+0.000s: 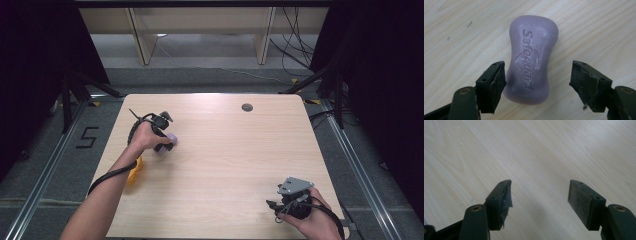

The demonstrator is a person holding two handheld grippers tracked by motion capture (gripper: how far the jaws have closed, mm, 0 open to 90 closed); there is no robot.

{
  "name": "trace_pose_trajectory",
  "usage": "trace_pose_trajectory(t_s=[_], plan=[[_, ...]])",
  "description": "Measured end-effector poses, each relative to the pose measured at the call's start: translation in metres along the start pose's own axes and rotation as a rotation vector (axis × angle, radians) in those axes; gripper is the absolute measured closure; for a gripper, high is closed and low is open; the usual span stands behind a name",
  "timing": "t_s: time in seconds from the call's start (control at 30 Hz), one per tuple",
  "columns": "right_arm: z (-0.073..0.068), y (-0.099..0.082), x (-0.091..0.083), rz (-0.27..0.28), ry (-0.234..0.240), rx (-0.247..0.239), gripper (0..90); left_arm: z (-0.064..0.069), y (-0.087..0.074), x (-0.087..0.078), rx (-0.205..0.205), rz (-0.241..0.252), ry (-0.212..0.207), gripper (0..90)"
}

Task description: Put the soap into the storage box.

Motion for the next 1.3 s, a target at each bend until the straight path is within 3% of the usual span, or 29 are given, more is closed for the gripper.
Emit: trace_pose_trajectory(t_s=[0.03, 0.23, 0.3, 0.33, 0.47, 0.63, 0.9, 1.3], plan=[[0.000, 0.000, 0.000, 0.000, 0.001, -0.002, 35.9, -0.001, 0.000, 0.001, -0.003, -0.017, 0.003, 28.0], [0.001, 0.000, 0.000, 0.002, 0.003, -0.012, 35.8, -0.001, 0.003, 0.007, -0.015, -0.013, -0.001, 28.2], [0.001, 0.000, 0.000, 0.002, 0.003, -0.012, 35.8, 0.000, 0.004, 0.011, -0.037, 0.012, -0.010, 28.3], [0.001, 0.000, 0.000, 0.002, 0.003, -0.013, 35.8, -0.002, 0.005, 0.010, -0.018, -0.010, -0.005, 28.4], [0.001, 0.000, 0.000, 0.002, 0.003, -0.013, 35.8, -0.003, 0.006, 0.013, -0.050, -0.018, -0.018, 28.5], [0.001, 0.000, 0.000, 0.003, 0.003, -0.014, 35.8, -0.005, 0.007, 0.015, -0.046, -0.032, -0.020, 28.9], [0.001, 0.000, 0.000, 0.002, 0.001, -0.015, 35.7, -0.005, 0.009, 0.022, -0.058, -0.001, -0.018, 29.8], [0.000, 0.000, 0.000, -0.002, 0.004, -0.006, 35.6, -0.006, 0.012, 0.022, -0.067, -0.003, -0.021, 37.3]])
Point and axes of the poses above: each handheld gripper's, and its own axes: x roughly forward along the jaws, y roughly out of its top, z roughly to its right, the point moved 7 cm from there along x, roughly forward along the jaws, and after that the axes turned 8 degrees about -x, right-handed, at the moved point
